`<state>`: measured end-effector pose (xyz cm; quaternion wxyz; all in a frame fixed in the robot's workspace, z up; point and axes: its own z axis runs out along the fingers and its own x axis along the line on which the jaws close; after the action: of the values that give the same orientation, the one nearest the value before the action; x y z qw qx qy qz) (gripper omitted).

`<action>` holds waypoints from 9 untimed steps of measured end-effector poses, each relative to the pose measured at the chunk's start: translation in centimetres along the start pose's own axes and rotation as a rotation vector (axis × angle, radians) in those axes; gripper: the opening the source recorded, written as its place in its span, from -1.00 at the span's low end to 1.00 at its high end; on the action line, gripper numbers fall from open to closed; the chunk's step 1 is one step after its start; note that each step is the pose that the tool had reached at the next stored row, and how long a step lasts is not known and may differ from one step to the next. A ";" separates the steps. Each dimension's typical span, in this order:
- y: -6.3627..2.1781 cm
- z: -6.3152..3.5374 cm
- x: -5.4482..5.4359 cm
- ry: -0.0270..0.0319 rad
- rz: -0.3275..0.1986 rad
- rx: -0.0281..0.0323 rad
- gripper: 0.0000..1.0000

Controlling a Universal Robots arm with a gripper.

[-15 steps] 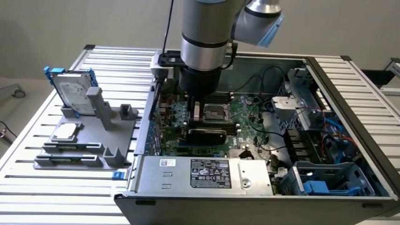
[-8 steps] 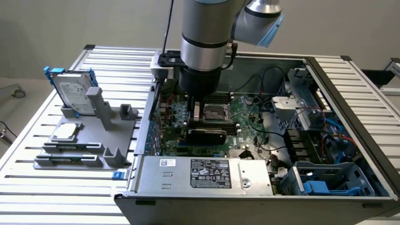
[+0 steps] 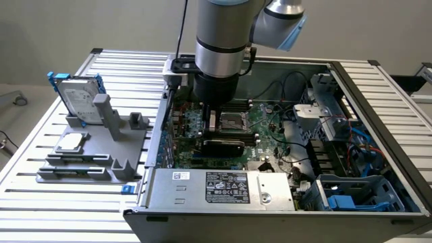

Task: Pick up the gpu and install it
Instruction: 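Press down on the gpu until it lock into place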

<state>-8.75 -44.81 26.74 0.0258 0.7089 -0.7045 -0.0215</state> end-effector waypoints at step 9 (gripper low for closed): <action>0.01 -0.11 0.0 0.0003 0.000 -0.0001 -0.79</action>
<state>-8.76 -44.82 26.85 0.0259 0.7089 -0.7046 -0.0214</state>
